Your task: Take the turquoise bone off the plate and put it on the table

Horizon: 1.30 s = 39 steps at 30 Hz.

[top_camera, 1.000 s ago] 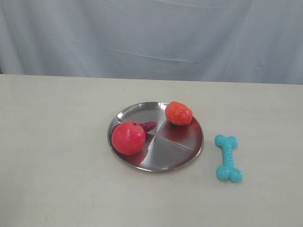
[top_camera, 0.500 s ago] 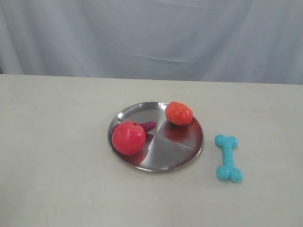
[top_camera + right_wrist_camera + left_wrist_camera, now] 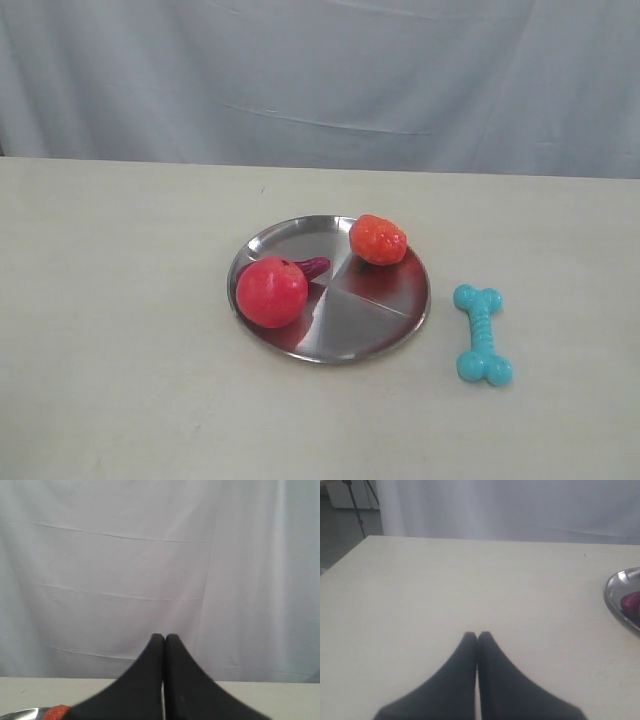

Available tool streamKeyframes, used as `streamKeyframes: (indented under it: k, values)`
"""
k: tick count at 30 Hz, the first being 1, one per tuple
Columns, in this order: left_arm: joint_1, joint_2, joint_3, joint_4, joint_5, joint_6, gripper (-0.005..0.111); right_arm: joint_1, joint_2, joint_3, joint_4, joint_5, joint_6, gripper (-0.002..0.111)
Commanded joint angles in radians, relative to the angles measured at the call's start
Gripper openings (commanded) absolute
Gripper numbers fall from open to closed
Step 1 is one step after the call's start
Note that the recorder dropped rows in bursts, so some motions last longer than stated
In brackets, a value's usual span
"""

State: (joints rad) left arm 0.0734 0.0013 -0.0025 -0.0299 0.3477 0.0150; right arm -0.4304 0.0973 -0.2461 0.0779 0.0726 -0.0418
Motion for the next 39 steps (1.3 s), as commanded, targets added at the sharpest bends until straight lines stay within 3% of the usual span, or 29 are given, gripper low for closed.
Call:
streamKeyframes:
  k: [1,13,33,39]
  values:
    - [0.004,-0.001,0.003,-0.003,-0.005,-0.004,0.0,-0.006,-0.001,0.004,-0.021,0.012,0.035,-0.001]
    - [0.004,-0.001,0.003,-0.003,-0.005,-0.004,0.0,-0.006,-0.001,0.011,-0.044,0.089,0.074,-0.001]
    - [0.004,-0.001,0.003,-0.003,-0.005,-0.004,0.0,-0.006,-0.001,0.246,-0.036,0.093,0.071,-0.001]
    - [0.004,-0.001,0.003,-0.003,-0.005,-0.004,0.0,0.007,-0.05,0.246,-0.027,0.203,0.078,-0.001]
